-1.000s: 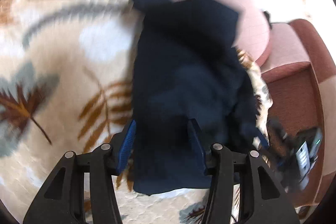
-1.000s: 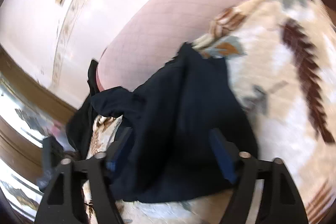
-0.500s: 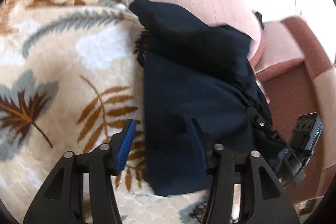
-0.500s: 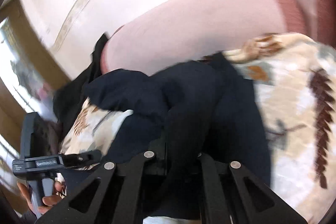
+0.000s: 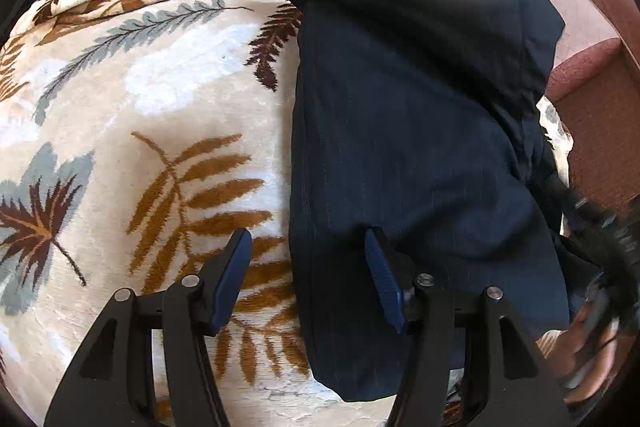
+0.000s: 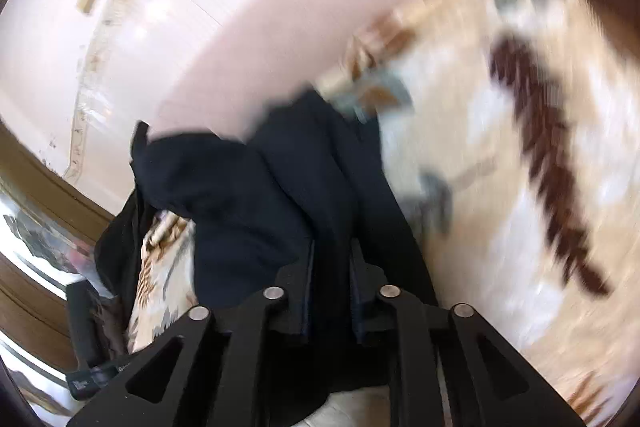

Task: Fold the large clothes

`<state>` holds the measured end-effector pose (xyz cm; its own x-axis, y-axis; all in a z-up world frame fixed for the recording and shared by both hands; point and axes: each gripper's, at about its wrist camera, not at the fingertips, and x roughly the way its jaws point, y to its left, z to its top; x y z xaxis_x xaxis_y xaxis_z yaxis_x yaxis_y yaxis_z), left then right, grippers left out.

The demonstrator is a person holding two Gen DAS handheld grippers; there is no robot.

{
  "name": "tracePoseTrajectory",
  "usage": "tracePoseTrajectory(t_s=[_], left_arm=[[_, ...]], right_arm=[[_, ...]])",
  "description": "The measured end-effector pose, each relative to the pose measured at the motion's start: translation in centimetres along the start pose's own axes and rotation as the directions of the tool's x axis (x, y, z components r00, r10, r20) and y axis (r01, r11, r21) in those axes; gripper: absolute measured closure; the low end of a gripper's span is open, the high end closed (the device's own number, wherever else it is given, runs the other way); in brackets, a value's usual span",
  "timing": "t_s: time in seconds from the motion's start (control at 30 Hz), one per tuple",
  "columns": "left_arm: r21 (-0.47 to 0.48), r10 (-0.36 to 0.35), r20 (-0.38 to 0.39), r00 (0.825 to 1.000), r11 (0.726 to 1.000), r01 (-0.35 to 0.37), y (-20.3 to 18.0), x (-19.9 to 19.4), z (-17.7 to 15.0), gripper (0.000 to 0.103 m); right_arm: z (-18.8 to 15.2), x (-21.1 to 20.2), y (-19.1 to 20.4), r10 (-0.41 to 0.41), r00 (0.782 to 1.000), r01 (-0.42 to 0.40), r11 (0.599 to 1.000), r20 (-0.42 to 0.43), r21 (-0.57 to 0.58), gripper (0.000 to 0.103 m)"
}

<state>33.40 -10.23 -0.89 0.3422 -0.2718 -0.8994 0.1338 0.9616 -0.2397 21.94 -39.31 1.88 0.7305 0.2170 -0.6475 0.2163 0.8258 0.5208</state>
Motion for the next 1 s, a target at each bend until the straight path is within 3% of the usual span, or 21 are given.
tracePoseTrajectory(t_s=[0.03, 0.1, 0.13, 0.23, 0.4, 0.43, 0.47, 0.5, 0.53, 0.63, 0.77, 0.9, 0.97, 1.0], left_arm=[[0.001, -0.002, -0.001, 1.000, 1.000, 0.002, 0.0, 0.0, 0.1, 0.045], [0.003, -0.006, -0.006, 1.000, 1.000, 0.006, 0.1, 0.0, 0.2, 0.045], [0.002, -0.008, -0.009, 1.000, 1.000, 0.008, 0.0, 0.2, 0.2, 0.045], [0.004, -0.015, -0.020, 1.000, 1.000, 0.015, 0.1, 0.2, 0.3, 0.045], [0.027, -0.003, -0.023, 1.000, 1.000, 0.003, -0.2, 0.6, 0.7, 0.045], [0.033, 0.000, -0.025, 1.000, 0.999, 0.001, -0.2, 0.6, 0.9, 0.045], [0.035, 0.001, -0.026, 1.000, 0.999, 0.000, -0.3, 0.7, 1.1, 0.045], [0.039, 0.000, -0.028, 1.000, 0.999, 0.001, -0.3, 0.6, 1.3, 0.045], [0.041, -0.003, -0.026, 1.000, 0.999, 0.004, -0.3, 0.6, 1.6, 0.045], [0.031, -0.026, 0.012, 1.000, 0.999, 0.026, -0.1, -0.1, 3.6, 0.045], [-0.021, -0.036, 0.074, 0.997, 0.999, 0.038, 0.3, 0.0, 7.2, 0.045], [-0.027, 0.017, -0.021, 1.000, 0.999, -0.017, 0.0, 4.1, 9.1, 0.043], [-0.036, 0.025, -0.044, 0.999, 0.999, -0.026, 0.3, 4.9, 9.0, 0.042], [-0.034, 0.017, -0.035, 0.999, 0.999, -0.018, 0.5, 4.5, 8.8, 0.042]], right_arm=[[0.5, -0.7, 0.9, 0.004, 0.999, -0.003, 0.999, 0.032, -0.031, 0.061], [1.4, -1.2, 3.1, 0.022, 0.998, -0.015, 0.995, 0.066, -0.102, 0.043], [1.9, -1.0, 4.5, 0.029, 0.997, -0.019, 0.989, 0.068, -0.148, 0.038], [2.6, 1.9, 8.1, -0.005, 1.000, 0.008, 0.958, 0.010, -0.285, 0.034], [2.6, 6.3, 11.5, -0.195, 0.981, 0.181, 0.872, 0.016, -0.454, 0.034], [2.9, 7.0, 11.8, -0.204, 0.979, 0.188, 0.866, 0.016, -0.464, 0.043], [3.1, 7.4, 12.0, -0.184, 0.983, 0.165, 0.866, 0.007, -0.473, 0.060], [3.4, 7.7, 12.0, -0.144, 0.990, 0.122, 0.868, -0.009, -0.481, 0.100], [3.9, 7.9, 12.0, -0.112, 0.993, 0.083, 0.876, -0.031, -0.475, 0.099], [5.6, 6.4, 10.8, -0.035, 0.999, 0.038, 0.921, 0.015, -0.388, 0.100], [8.3, 6.9, 4.7, -0.019, 1.000, 0.020, 0.996, 0.009, -0.090, 0.100], [7.5, 11.0, -1.0, -0.041, 0.989, 0.057, 0.992, -0.141, 0.116, 0.100], [7.2, 10.4, -1.9, 0.018, 0.994, 0.000, 0.985, -0.105, 0.171, 0.096], [7.2, 9.6, -1.9, 0.032, 0.996, -0.016, 0.984, -0.088, 0.179, 0.089]])
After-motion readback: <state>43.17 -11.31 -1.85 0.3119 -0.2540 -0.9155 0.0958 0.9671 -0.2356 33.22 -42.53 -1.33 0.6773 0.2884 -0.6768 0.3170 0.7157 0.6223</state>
